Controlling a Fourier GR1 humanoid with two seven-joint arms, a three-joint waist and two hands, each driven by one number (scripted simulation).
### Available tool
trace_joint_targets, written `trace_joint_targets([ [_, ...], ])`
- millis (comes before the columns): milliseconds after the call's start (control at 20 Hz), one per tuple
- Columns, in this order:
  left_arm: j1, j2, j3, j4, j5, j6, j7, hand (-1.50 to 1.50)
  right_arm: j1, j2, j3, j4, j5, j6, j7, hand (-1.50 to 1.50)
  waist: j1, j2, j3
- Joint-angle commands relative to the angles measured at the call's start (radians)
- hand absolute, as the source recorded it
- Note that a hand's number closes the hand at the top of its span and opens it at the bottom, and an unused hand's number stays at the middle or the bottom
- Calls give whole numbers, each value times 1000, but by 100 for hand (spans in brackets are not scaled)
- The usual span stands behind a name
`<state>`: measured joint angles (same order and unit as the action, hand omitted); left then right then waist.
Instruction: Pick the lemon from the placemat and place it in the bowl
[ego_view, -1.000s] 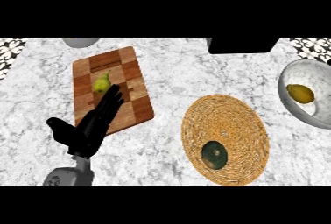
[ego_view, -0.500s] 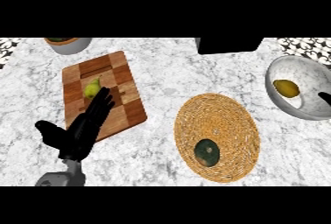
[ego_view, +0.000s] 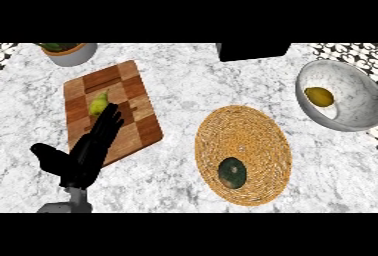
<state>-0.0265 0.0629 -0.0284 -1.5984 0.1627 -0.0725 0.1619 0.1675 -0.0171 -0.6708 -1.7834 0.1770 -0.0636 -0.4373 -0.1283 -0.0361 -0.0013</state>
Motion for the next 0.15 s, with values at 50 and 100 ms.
trace_joint_targets([
  [50,13,-7,5,-10,9,6,4,0,307,16,141,-61,-94,28,-75,150,-13,6,4],
  [100,25,0,3,-16,9,-7,-12,0,353,17,183,-72,-118,43,-85,150,-12,4,4],
])
